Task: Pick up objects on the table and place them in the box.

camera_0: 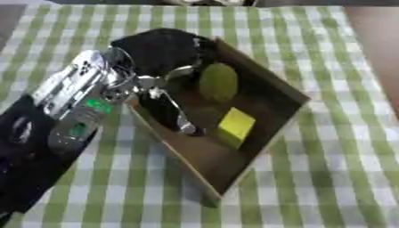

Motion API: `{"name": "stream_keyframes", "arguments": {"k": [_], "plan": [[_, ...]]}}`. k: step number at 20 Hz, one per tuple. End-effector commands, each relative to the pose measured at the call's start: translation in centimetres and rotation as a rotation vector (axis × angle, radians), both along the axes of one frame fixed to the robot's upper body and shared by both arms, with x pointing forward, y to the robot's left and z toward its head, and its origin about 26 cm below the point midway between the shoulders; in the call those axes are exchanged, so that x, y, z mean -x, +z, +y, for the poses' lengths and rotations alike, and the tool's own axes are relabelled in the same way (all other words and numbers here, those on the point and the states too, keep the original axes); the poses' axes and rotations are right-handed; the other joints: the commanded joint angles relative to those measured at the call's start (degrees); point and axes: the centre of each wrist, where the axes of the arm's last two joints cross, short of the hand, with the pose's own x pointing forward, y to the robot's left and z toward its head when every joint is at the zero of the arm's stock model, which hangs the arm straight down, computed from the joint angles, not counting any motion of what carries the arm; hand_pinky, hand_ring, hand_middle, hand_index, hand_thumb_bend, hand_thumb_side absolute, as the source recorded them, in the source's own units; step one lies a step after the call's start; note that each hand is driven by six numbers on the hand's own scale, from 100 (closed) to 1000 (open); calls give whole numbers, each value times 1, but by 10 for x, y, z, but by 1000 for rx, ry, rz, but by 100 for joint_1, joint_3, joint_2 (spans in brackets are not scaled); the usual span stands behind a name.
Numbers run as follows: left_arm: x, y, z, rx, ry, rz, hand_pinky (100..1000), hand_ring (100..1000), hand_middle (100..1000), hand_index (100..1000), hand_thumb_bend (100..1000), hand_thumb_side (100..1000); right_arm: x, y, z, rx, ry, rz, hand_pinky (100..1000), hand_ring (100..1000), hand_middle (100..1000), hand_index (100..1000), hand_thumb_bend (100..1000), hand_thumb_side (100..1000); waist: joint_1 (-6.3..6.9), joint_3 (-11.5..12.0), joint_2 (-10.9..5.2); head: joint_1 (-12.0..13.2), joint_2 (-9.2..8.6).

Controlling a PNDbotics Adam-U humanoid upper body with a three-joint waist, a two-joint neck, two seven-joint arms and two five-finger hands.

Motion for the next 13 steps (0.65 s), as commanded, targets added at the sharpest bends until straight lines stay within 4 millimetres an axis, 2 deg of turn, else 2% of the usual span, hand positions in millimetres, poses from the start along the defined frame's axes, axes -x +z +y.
{"name": "stream_keyframes", "arguments": {"k": [1, 2, 5, 8, 11, 13], "plan": [[18, 25, 14, 128, -33, -69, 748, 768, 757, 908, 155, 367, 6, 11, -2, 16, -8, -33, 899, 674, 613, 826, 100, 463, -29, 14, -169, -14, -41], [22, 29, 19, 174, -38, -76, 727, 749, 743, 895, 100, 360, 6, 12, -2, 14, -8, -35, 898, 673, 614, 826, 100, 459, -35, 21, -176, -22, -41], [31, 37, 37, 312, -25, -83, 697, 706, 711, 861, 100, 364, 6, 13, -3, 6, -10, -42, 897, 674, 616, 826, 100, 449, -59, 61, -191, -86, -32], [32, 42, 59, 446, 22, -75, 673, 675, 684, 827, 100, 521, 7, 13, -4, 0, -11, -49, 896, 675, 617, 826, 100, 442, -89, 129, -191, -215, -27], [29, 48, 82, 571, 87, -71, 671, 672, 681, 826, 100, 591, 7, 14, -4, -8, -9, -58, 894, 676, 619, 826, 100, 439, -134, 172, -175, -341, -42], [28, 54, 96, 658, 125, -76, 673, 676, 683, 828, 100, 596, 7, 15, -4, -14, -5, -63, 894, 676, 619, 826, 100, 437, -166, 183, -169, -391, -50]]}}
